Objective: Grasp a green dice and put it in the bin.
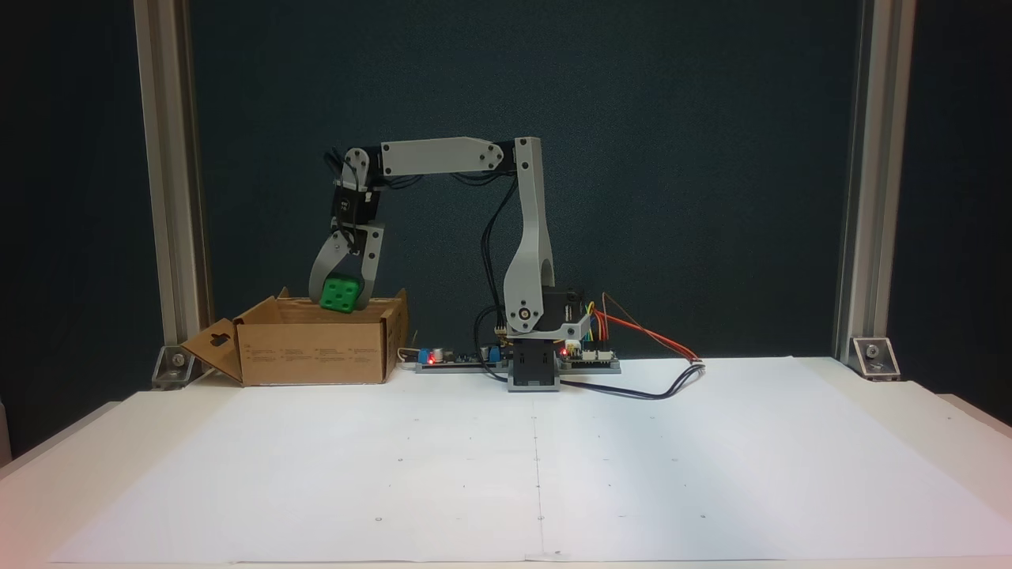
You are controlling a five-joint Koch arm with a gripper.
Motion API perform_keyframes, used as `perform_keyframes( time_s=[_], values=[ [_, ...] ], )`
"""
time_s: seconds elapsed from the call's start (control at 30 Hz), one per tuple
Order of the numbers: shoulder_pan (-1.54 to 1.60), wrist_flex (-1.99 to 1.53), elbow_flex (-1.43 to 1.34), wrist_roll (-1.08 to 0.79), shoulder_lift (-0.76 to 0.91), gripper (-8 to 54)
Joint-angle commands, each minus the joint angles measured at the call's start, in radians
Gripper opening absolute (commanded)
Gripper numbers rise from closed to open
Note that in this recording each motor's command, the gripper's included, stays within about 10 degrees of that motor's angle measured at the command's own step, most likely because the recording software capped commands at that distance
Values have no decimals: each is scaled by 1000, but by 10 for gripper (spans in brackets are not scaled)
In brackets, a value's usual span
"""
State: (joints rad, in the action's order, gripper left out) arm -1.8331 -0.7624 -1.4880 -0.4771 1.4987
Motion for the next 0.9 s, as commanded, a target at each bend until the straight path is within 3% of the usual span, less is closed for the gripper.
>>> perform_keyframes(
  time_s=[0.0, 0.07, 0.13, 0.37, 0.47, 0.7, 0.87],
  values=[
    [9, 32, 67, -60, 3, 200],
    [8, 32, 67, -60, -2, 329],
    [8, 32, 67, -60, -6, 387],
    [17, 81, 67, -40, 6, 418],
    [97, 78, 67, 61, 106, 418],
    [508, 29, 64, 334, 230, 437],
    [868, 34, 63, 423, 264, 440]
  ],
)
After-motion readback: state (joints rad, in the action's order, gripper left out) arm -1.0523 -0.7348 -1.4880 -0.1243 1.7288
